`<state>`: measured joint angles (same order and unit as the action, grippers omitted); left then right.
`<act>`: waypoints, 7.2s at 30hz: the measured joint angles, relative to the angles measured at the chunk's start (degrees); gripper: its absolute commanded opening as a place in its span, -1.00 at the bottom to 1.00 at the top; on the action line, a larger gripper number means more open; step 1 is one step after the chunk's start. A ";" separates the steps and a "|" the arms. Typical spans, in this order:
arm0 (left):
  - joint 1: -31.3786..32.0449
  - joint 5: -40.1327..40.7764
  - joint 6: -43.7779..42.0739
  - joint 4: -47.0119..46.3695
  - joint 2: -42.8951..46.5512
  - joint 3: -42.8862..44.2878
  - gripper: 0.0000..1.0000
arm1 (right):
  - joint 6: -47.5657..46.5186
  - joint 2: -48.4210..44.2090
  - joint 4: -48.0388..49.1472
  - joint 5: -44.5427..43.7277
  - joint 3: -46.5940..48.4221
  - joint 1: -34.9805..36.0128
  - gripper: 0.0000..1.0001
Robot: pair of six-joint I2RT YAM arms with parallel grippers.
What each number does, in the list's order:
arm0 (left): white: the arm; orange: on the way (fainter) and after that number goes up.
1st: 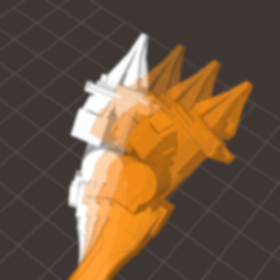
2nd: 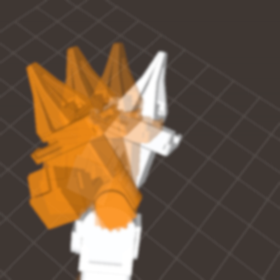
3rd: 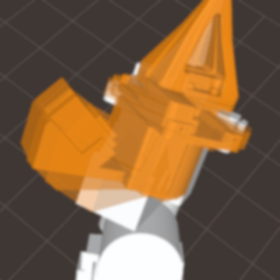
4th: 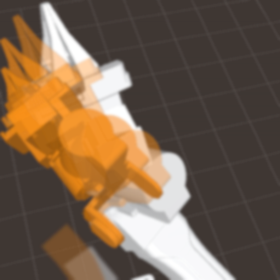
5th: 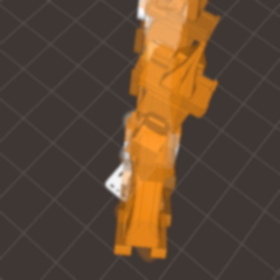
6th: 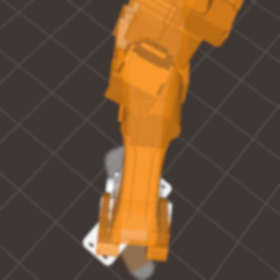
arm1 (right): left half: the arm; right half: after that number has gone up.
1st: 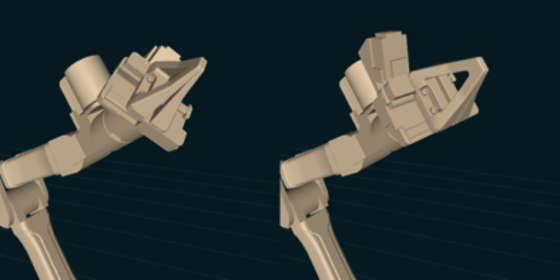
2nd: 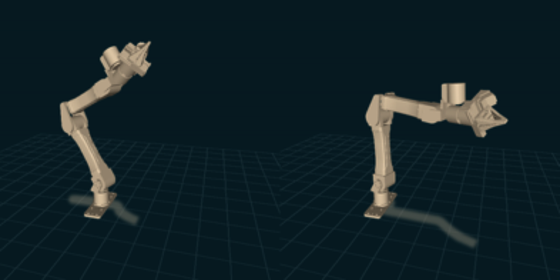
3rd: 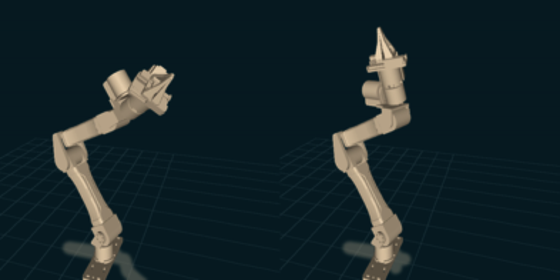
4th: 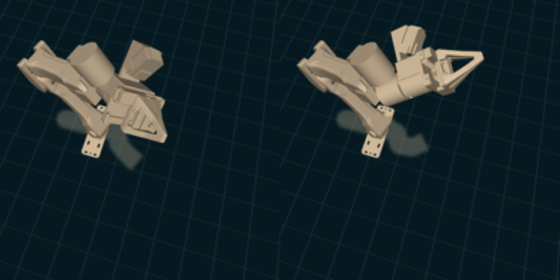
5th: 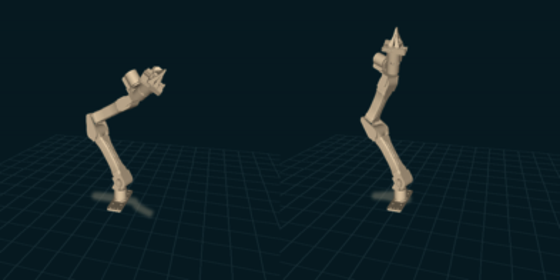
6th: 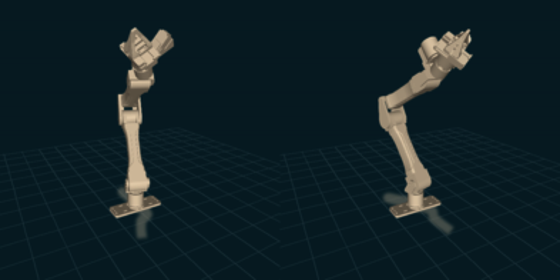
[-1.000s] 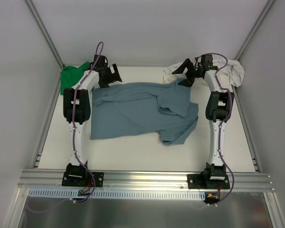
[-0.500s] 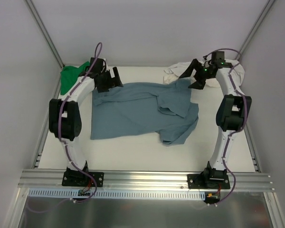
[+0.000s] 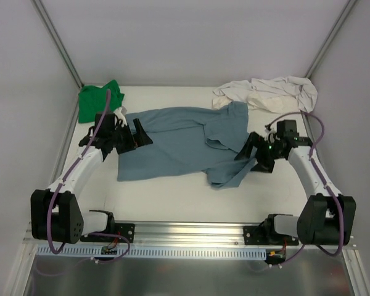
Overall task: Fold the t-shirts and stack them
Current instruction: Grap the side of the flattened tshirt closest away from the robot with both arms
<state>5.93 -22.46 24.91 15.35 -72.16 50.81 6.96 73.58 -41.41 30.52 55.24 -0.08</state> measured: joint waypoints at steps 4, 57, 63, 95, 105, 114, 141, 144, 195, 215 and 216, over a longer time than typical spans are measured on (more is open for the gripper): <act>0.11 -1.73 1.84 0.83 0.79 -4.26 0.97 | -1.75 -4.17 -2.89 -4.94 -8.79 -0.11 0.99; 2.01 -2.64 2.73 0.59 1.01 0.55 0.97 | 0.09 10.03 6.60 -11.21 -7.32 7.48 -0.99; 2.01 -2.64 2.51 1.22 1.01 0.55 0.97 | -0.39 7.39 3.48 -14.82 -8.33 7.39 -0.99; 2.51 -2.84 2.12 1.22 0.94 0.55 0.97 | -3.91 -9.92 -13.35 -17.90 -8.24 2.27 0.99; 3.30 -3.10 2.03 1.22 0.46 0.55 0.97 | 2.67 -9.55 -9.16 -13.53 -14.45 12.68 0.97; 4.66 -3.56 1.22 1.36 0.04 0.66 0.98 | 7.04 -5.81 0.63 -13.66 -22.40 15.96 0.93; 5.73 -4.00 -0.26 2.34 -2.29 2.99 0.97 | 12.31 4.87 4.46 -19.08 -16.87 23.50 0.15; 5.73 -3.98 -0.31 2.58 -2.32 3.32 0.97 | 12.33 4.24 6.01 -20.72 -16.87 23.61 0.01; 5.73 2.95 -3.74 14.60 0.39 4.15 0.88 | 8.39 -15.15 -14.91 -32.28 -11.08 18.51 -0.99; -4.33 3.56 2.47 25.70 7.91 -10.47 0.85 | 7.19 -15.13 -15.56 -32.15 -9.20 17.53 -0.99; -4.55 3.65 2.45 25.75 7.98 -10.40 0.84 | 7.10 -15.13 -15.65 -32.11 -9.18 17.51 -0.99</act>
<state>1.39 -18.81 27.35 41.10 -64.18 40.40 14.06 58.46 -57.06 -1.58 46.06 17.43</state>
